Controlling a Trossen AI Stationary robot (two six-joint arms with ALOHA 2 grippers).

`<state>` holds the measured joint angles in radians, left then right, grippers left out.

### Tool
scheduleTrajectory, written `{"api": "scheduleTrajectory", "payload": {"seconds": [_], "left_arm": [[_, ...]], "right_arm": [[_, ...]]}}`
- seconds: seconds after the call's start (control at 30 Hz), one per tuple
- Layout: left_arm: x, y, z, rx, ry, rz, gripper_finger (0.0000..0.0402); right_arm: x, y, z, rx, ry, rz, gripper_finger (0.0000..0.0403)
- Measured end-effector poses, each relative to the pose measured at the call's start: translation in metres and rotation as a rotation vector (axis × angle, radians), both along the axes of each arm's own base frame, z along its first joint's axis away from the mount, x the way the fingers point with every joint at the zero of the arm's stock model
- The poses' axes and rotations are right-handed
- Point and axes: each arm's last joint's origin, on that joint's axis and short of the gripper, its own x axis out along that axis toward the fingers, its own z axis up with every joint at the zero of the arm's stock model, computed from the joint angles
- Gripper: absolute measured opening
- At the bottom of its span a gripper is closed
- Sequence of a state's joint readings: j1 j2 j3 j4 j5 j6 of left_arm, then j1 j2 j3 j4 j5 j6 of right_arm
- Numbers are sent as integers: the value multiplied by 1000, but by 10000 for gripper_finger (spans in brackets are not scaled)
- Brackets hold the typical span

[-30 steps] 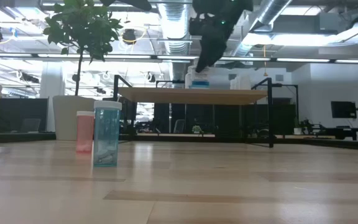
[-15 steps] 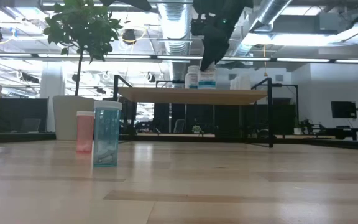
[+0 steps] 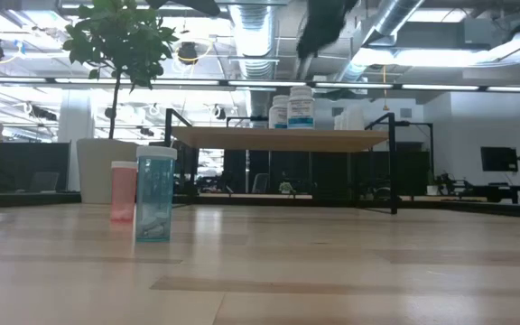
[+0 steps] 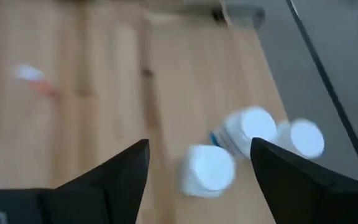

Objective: Pick and place medicine bottles onto shelf by color
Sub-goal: Adjust the white medicine bottles on the shelf

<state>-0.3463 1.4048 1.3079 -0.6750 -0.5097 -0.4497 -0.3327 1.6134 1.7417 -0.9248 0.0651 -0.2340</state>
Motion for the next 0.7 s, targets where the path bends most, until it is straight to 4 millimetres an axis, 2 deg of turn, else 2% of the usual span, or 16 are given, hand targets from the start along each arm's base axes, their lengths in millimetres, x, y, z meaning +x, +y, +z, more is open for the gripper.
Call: {"api": "scheduleTrajectory", "payload": {"seconds": [0.2,0.3,0.37,0.47,0.57,0.7], "left_arm": [[0,0,0,0,0,-1,245],[0,0,0,0,1,0,245],[0,0,0,0,0,-1,245],[0,0,0,0,1,-1,245],[0,0,0,0,1,-1,245],[0,0,0,0,1,-1,245]], "right_arm": [[-42,39,56,22,-260,135,301],[-62,56,78,37,-378,188,301],[-74,65,85,46,-408,207,301],[-86,71,90,87,-418,189,301],[-90,68,83,112,-357,90,301],[-73,61,59,158,-188,-16,301]]}}
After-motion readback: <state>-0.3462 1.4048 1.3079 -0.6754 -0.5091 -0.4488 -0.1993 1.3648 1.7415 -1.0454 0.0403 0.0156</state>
